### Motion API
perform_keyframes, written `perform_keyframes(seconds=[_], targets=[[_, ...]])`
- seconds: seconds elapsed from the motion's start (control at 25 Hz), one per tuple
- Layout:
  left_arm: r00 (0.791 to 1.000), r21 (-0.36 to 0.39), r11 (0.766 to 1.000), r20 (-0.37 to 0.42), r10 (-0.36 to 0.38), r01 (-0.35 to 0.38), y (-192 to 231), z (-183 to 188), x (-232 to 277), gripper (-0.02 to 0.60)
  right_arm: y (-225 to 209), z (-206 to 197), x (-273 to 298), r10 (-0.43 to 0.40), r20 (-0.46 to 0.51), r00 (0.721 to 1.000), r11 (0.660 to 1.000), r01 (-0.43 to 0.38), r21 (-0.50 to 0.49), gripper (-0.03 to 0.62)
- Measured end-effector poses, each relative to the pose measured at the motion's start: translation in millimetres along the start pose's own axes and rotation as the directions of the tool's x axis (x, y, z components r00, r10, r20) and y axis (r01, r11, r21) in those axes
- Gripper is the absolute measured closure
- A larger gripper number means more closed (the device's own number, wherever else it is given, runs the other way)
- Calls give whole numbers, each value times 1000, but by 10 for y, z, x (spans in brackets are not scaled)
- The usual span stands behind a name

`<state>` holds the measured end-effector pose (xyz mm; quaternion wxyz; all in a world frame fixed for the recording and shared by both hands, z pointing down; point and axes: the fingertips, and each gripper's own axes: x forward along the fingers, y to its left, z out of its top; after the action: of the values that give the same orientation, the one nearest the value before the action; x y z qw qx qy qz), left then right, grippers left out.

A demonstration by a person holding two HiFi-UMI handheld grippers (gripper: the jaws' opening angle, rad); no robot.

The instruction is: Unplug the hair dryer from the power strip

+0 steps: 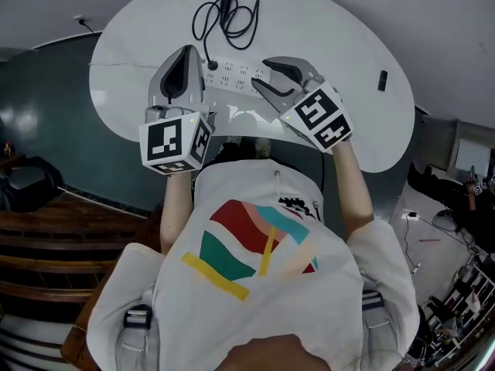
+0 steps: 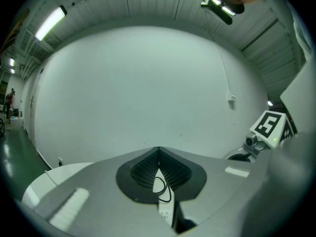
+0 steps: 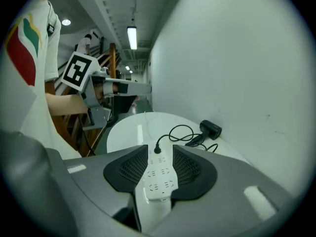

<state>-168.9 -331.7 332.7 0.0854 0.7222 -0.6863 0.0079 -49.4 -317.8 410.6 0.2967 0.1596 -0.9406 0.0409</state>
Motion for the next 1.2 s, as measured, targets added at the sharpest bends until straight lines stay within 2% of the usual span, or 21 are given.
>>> perform_keyframes(seconds=[0.16, 0.28, 0.44, 0.56, 0.64, 0.68, 0.76, 0.88, 1.04, 1.2], targets=[[996, 11, 1000, -87, -13, 14, 45, -416, 32, 581, 51, -355, 346, 55, -175, 983, 994, -70, -79, 439], [988, 3, 1000, -155, -18, 19, 75, -689, 9, 581, 97, -614, 553, 122, -308, 944, 984, -155, -86, 434], [982, -6, 1000, -187, -18, 17, 117, -843, -24, 581, 109, -882, 754, 164, -437, 885, 972, -220, -81, 431], [980, -16, 1000, -197, -15, 12, 154, -899, -21, 581, 67, -1003, 861, 150, -488, 860, 973, -216, -81, 432], [975, -22, 999, -216, -45, 41, 135, -946, -17, 581, 48, -1064, 900, 129, -530, 838, 974, -206, -89, 447], [971, -26, 998, -229, -69, 65, 113, -976, -15, 577, 46, -1095, 915, 117, -554, 824, 974, -205, -100, 451], [963, -36, 995, -250, -95, 89, 96, -1042, -13, 498, 53, -1171, 940, 97, -608, 788, 967, -220, -132, 446], [961, -49, 996, -265, -82, 72, 150, -1122, -15, 499, 86, -1256, 975, 91, -672, 734, 956, -254, -147, 444], [944, -45, 996, -316, -91, 81, 188, -1306, 33, 486, 91, -1258, 1002, 87, -695, 714, 956, -256, -144, 442], [906, -45, 990, -398, -141, 134, 144, -1625, 132, 455, 105, -1260, 993, 81, -713, 696, 959, -250, -136, 441]])
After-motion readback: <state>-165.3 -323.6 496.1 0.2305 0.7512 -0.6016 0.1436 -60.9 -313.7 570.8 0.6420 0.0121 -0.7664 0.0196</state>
